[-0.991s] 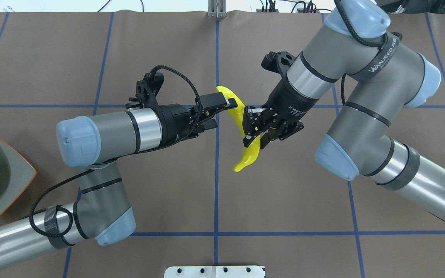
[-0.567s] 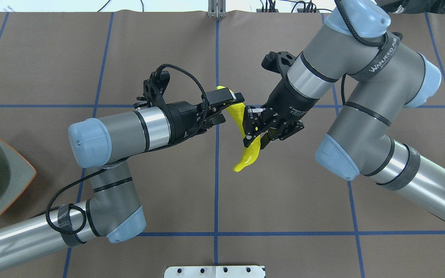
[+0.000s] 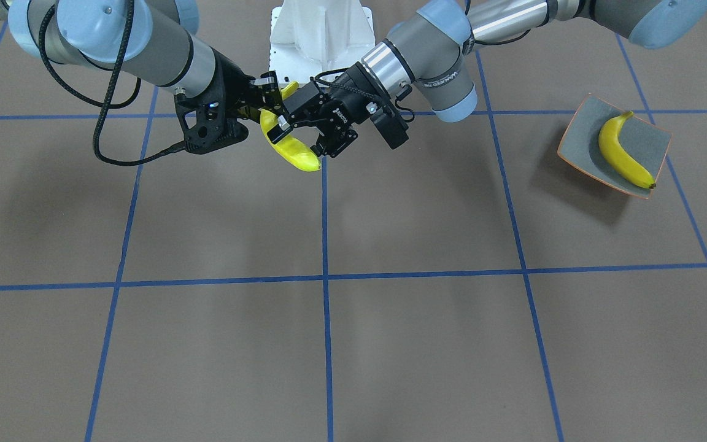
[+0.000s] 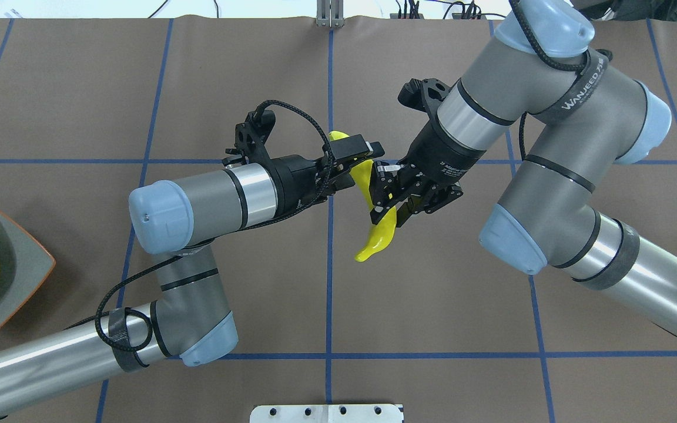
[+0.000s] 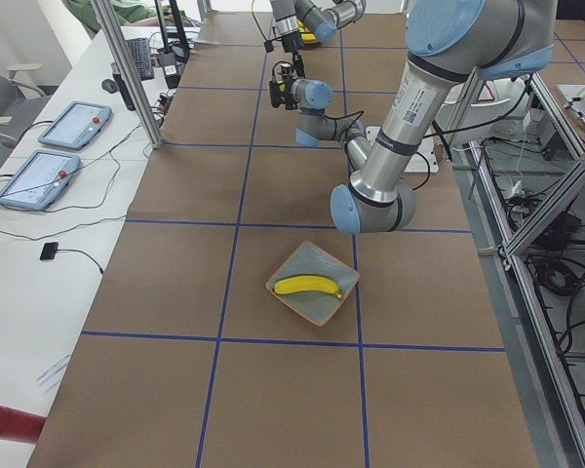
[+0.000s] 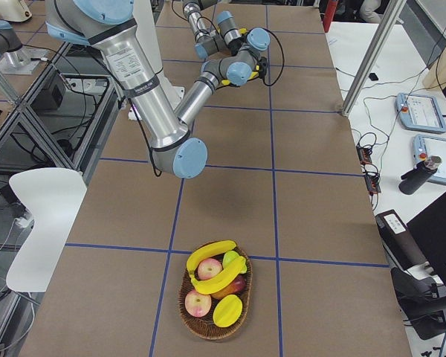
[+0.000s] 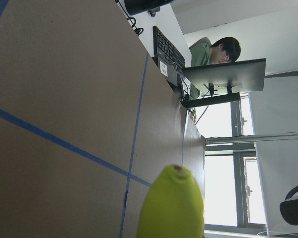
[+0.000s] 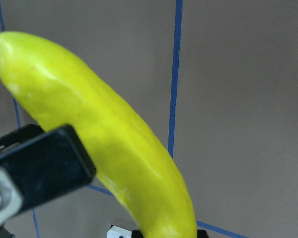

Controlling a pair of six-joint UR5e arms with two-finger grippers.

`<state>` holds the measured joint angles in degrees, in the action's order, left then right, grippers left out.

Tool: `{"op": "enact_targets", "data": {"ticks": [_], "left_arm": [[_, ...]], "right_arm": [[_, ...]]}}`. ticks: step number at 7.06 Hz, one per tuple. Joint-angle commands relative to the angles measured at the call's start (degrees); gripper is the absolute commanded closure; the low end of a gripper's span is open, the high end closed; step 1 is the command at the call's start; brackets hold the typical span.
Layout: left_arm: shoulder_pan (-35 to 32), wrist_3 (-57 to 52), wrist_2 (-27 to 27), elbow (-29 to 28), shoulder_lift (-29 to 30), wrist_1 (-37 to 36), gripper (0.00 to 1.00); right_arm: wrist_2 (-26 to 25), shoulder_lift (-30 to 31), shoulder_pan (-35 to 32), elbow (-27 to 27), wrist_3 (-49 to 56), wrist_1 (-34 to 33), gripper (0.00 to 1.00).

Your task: Transfer all bananas from basket to plate

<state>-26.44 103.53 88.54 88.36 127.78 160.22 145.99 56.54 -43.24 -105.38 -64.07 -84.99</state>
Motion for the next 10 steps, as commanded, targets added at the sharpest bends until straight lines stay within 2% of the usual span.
{"op": "enact_targets", "data": {"ticks": [1,5,6,7,8,9,10], "left_arm": [[0.25,0.09,-0.03,-0.03,0.19,0.00,0.08],[0.25,0.09,-1.42,-0.30,0.63,0.09,0.48],[0.25,0.09,-1.52,-0.30,1.07,0.09,0.70],[0.25,0.18,-1.53,-0.30,0.98,0.09,1.00],[0.25,0.18,-1.44,-0.30,0.90,0.09,1.00],[0.25,0.18,-1.35,-0.30,0.90,0.09,1.00],[0.25,0.18,-1.26,-0.30,0.90,0.09,1.00]], "right_arm": [[0.00,0.06,0.00,0.00,0.00,0.17,1.00],[0.00,0.33,0.00,0.09,0.00,0.70,1.00],[0.00,0.33,0.00,0.09,0.00,0.70,1.00],[0.00,0.41,0.00,0.17,0.09,0.70,1.00],[0.09,0.59,0.00,0.26,-0.09,0.88,1.00],[0.44,0.68,-0.09,0.26,-0.26,0.88,0.02],[0.44,0.68,-0.09,0.26,-1.13,0.97,0.00]]}}
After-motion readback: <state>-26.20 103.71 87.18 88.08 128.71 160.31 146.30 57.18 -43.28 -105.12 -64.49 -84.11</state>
